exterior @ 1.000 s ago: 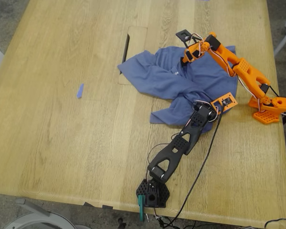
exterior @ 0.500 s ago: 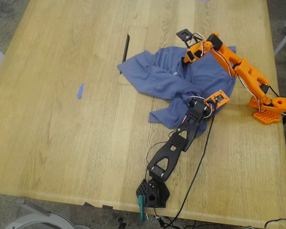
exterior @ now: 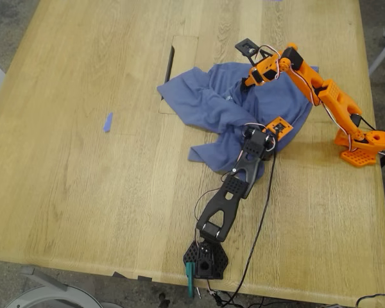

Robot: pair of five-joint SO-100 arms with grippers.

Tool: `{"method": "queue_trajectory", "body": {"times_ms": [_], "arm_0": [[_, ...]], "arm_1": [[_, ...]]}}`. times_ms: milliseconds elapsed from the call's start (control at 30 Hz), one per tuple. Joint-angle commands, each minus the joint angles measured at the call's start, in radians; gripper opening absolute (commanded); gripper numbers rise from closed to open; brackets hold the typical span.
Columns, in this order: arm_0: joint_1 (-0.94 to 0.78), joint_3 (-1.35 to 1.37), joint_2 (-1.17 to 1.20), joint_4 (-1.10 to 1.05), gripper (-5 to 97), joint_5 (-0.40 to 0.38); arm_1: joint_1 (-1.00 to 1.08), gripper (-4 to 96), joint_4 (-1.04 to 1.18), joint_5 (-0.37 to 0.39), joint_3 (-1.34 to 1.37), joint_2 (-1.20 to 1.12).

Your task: Fold a T-shirt

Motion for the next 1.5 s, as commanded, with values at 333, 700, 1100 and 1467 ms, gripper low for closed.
{"method": "queue_trajectory", "body": {"times_ms": [333,700,1100,1467], "arm_0": [[-0.163,0.077,0.518,0.018,0,-0.012],[-0.14,0.218,0.781,0.018,0,-0.005],[-0.137,0.239,1.034,0.018,0,-0.002],[-0.12,0.196,1.209,0.012,0,0.015]], "arm_1": [[-0.043,0.0,0.0,-0.028,-0.049,0.201],[-0.032,0.0,0.0,-0.041,-0.051,0.285],[-0.081,0.0,-0.002,-0.083,-0.052,0.442],[-0.117,0.0,0.002,-0.092,-0.052,0.643]]}}
